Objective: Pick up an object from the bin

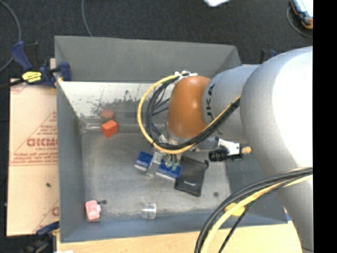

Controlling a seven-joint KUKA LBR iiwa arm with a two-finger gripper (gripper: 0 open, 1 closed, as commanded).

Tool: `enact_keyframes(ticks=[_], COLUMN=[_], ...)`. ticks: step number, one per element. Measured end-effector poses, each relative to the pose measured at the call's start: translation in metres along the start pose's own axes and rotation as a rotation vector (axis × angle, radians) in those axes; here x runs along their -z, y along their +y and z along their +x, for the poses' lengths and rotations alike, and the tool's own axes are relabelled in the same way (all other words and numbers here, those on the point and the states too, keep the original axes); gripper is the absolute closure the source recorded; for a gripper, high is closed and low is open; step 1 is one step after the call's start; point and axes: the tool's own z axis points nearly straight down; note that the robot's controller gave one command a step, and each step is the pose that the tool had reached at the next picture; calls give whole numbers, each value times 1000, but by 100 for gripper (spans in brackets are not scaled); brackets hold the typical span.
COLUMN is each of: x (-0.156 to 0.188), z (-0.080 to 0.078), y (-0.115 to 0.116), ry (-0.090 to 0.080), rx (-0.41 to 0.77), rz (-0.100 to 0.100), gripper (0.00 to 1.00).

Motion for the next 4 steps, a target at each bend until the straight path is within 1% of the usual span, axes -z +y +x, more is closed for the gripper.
enact_keyframes(ticks=[2, 3, 4], x=[3, 18, 37], z=[1, 2, 1], y=[-1, -1, -1], ry=[2, 6, 3], rx=[-1, -1, 0], rz=[1, 3, 2], gripper=[100, 100, 100])
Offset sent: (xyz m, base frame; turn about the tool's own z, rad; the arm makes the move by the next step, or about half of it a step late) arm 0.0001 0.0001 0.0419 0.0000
